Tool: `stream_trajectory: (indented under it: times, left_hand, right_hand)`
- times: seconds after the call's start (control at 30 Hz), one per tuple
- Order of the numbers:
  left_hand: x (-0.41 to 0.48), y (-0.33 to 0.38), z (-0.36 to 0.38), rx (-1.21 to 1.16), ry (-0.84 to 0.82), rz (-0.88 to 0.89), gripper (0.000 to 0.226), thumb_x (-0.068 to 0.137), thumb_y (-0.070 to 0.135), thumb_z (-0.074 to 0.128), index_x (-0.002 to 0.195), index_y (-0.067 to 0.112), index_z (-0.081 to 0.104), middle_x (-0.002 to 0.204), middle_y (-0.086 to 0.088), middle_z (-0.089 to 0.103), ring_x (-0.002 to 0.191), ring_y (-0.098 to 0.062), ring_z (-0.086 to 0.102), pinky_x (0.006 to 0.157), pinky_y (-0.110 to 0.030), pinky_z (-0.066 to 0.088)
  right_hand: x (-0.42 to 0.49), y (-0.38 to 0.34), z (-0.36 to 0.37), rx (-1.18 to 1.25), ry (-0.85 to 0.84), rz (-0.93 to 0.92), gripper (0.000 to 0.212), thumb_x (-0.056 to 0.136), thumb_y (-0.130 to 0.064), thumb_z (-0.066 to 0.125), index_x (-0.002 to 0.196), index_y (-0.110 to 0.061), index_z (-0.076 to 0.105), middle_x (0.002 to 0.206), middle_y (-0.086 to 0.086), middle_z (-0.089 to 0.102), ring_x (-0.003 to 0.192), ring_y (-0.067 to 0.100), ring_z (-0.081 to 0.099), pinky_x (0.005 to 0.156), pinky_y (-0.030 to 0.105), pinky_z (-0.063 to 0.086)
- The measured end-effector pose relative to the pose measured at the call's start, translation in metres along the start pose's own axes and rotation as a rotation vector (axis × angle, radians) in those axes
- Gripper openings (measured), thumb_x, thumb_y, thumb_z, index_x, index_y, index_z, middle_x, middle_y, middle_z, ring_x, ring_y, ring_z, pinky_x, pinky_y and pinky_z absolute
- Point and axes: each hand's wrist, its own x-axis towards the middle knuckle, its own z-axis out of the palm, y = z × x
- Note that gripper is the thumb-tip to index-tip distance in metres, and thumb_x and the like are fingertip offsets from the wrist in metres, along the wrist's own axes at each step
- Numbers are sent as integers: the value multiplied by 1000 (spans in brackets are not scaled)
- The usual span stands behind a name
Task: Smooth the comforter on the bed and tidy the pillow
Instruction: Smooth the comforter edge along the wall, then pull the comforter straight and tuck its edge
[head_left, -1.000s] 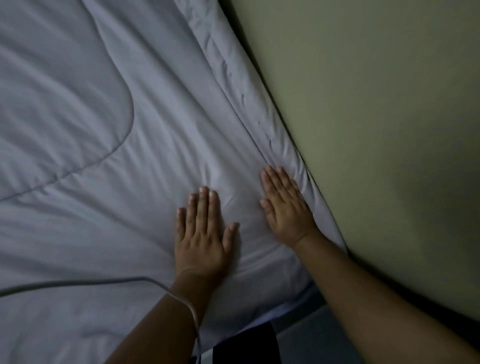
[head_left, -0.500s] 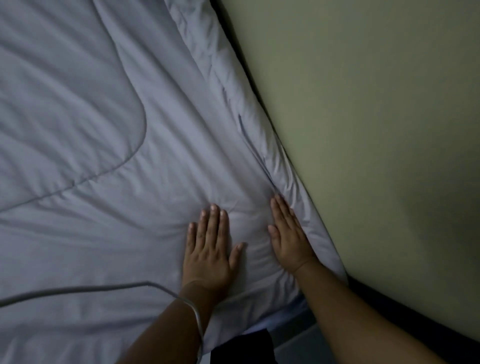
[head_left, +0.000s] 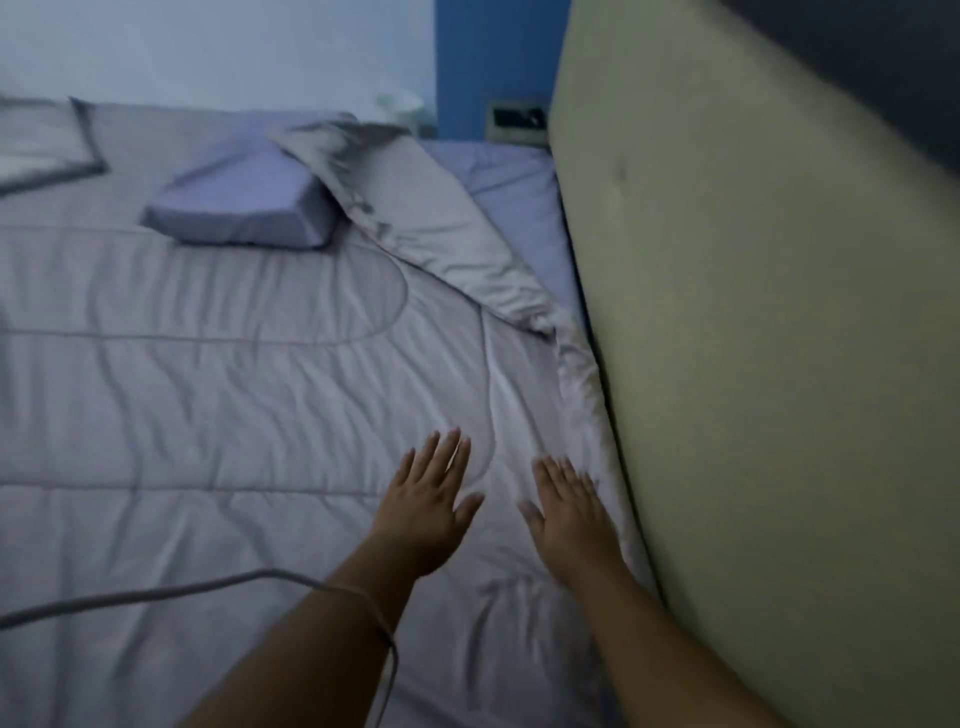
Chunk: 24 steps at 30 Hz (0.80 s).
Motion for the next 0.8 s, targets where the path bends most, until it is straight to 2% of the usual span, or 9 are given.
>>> stream_trajectory:
  times: [0.07,0.1,0.2,0.4,0.47,0.53,0.6,0.7,0.8]
  left_hand:
    - [-4,-21,-47,12,72,-21,83,74,67,-13,144,24,-17,152,10,-22,145,-14,-17,116,-31,-11]
    - [-9,-33,-71,32,92,-25,84,73,67,-13,146,25,-15,153,10,-21,145,-13,-18,117,-33,-10]
    - [-30,-81,-137,95,132,-42,86,72,67,-15,149,27,-12,150,10,-24,141,-10,-21,117,-33,-9]
    - [-90,-213,-244,229,239,-80,91,72,69,-16,150,26,-5,150,12,-20,143,-13,-17,116,-33,-10]
    - [-116,-264,-272,265,259,-98,92,72,71,-17,150,26,-5,151,11,-19,142,-13,-19,116,-31,-11]
    - [-145,-315,-297,306,263,-120,93,70,73,-21,149,25,-6,152,11,-16,142,-15,-17,114,-29,-14]
    - [-180,-358,-316,350,251,-176,95,67,73,-26,147,24,-9,152,10,-17,143,-17,-17,113,-29,-15]
    - [-227,-405,-336,378,208,-313,102,59,70,-31,148,25,-14,147,11,-27,136,-10,-26,115,-33,-13]
    - [-261,-438,-346,373,186,-426,109,53,73,-36,149,25,-14,147,10,-29,139,-9,-24,117,-36,-11]
  right_hand:
    - [22,-33,-43,-3,-8,-90,106,74,-68,-24,147,-9,26,155,7,27,145,23,20,116,34,2]
    - [32,-52,-64,-5,27,-134,112,70,-70,-27,148,-9,24,156,8,26,145,24,17,117,35,2]
    - [55,-119,-116,-17,156,-199,112,73,-74,-21,145,-6,31,153,12,32,144,27,23,117,39,10]
    - [79,-283,-164,-53,258,-339,112,73,-74,-18,144,-5,33,151,14,34,142,27,26,117,40,13]
    - [81,-345,-165,-49,264,-368,102,76,-70,-11,148,-7,25,156,10,24,145,23,18,118,36,8]
    - [81,-406,-159,-45,255,-393,76,93,-59,10,150,-9,18,158,8,17,146,21,11,118,35,4]
    - [76,-462,-150,-47,223,-435,64,99,-49,24,150,-10,19,158,7,17,146,20,11,118,34,3]
    - [62,-533,-136,-57,157,-513,62,100,-47,25,150,-11,18,159,6,17,146,19,10,118,35,3]
    - [53,-583,-131,-86,124,-581,62,100,-48,22,150,-12,15,159,4,14,147,18,8,118,35,2]
